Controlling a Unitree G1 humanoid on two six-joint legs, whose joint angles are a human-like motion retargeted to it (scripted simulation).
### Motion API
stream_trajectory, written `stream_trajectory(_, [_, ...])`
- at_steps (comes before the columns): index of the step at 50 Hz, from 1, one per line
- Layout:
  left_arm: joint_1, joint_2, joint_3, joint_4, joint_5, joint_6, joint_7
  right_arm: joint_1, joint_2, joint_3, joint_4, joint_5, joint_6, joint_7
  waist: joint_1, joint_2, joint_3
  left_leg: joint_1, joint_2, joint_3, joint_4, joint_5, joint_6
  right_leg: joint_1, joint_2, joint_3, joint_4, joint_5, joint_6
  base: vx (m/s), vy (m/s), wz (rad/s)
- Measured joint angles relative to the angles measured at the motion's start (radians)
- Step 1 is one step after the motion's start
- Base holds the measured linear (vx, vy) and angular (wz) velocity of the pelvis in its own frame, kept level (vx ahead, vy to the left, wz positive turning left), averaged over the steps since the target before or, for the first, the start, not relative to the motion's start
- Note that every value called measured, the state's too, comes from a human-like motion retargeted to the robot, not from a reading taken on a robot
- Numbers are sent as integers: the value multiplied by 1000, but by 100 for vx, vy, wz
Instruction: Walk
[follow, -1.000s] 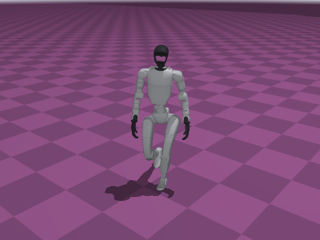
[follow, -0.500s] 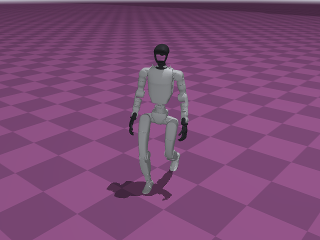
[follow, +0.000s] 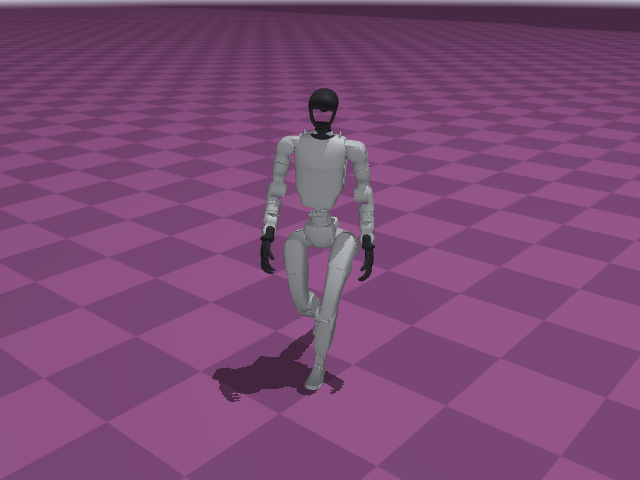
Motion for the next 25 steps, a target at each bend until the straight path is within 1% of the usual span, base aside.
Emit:
stream_trajectory(2, [9,4,1,-4,-6,4,-17,12,7,-4,33,16,6,31,-14,-38,12,55,-66,2,11,-24,47,-49,-49,22,194,193,82,82,7,25])
stream_trajectory(3, [10,8,-1,-14,-3,5,-24,16,8,-7,46,21,10,43,-24,-48,16,85,-90,-2,3,-38,66,-89,-68,28,287,275,108,79,5,24])
stream_trajectory(4, [13,11,-5,-27,3,5,-26,24,7,-9,56,23,12,46,-35,-49,18,114,-106,-8,1,-58,79,-133,-93,22,370,303,107,78,5,18])
stream_trajectory(5, [16,13,-11,-40,10,4,-26,35,7,-10,63,23,14,46,-46,-47,19,141,-117,-15,3,-80,88,-179,-121,9,448,304,92,77,4,9])
stream_trajectory(8, [-9,29,-27,-83,38,11,-18,49,-8,-30,77,21,17,24,-74,-16,36,276,-133,-54,-84,-107,80,-333,-210,-44,543,141,-16,74,4,4])
stream_trajectory(10, [-29,37,-32,-109,54,15,-5,64,-18,-46,79,16,19,0,-97,11,49,377,-132,-89,-147,-121,64,-417,-243,-81,497,36,-69,71,1,17])
stream_trajectory(12, [-49,47,-38,-133,62,13,10,86,-22,-62,80,10,24,-21,-119,38,59,472,-118,-125,-195,-136,45,-475,-239,-120,362,-21,-88,70,-4,28])
stream_trajectory(13, [-59,51,-41,-143,64,9,18,96,-22,-70,84,9,26,-30,-129,49,62,512,-109,-141,-215,-142,35,-499,-225,-135,277,-33,-87,69,-6,31])
stream_trajectory(15, [-80,60,-48,-157,67,-1,28,115,-19,-83,99,10,31,-44,-142,69,62,577,-89,-170,-256,-154,16,-536,-179,-153,75,-26,-66,68,-8,28])
stream_trajectory(18, [-107,71,-61,-166,75,-17,34,129,-14,-94,130,8,36,-50,-145,90,43,632,-57,-201,-302,-177,-8,-556,-87,-147,-272,38,-16,66,-9,16])
stream_trajectory(19, [-111,71,-65,-166,78,-21,34,135,-12,-94,139,6,37,-50,-147,90,36,643,-54,-208,-298,-190,-14,-568,-70,-137,-329,48,-6,64,-11,16])
stream_trajectory(20, [-112,70,-70,-165,81,-23,35,143,-11,-92,146,4,38,-49,-149,87,29,653,-54,-214,-287,-204,-19,-584,-60,-123,-358,51,1,65,-12,21])
stream_trajectory(22, [-115,64,-74,-151,84,-23,30,148,-8,-92,160,2,39,-40,-153,88,14,679,-41,-227,-259,-222,-31,-591,-37,-109,-344,74,-7,66,-12,18])
stream_trajectory(25, [-102,43,-73,-106,80,-15,14,150,-7,-91,174,4,41,-33,-161,102,4,720,-10,-249,-166,-225,-57,-584,-3,-100,-194,84,-45,68,-14,15])
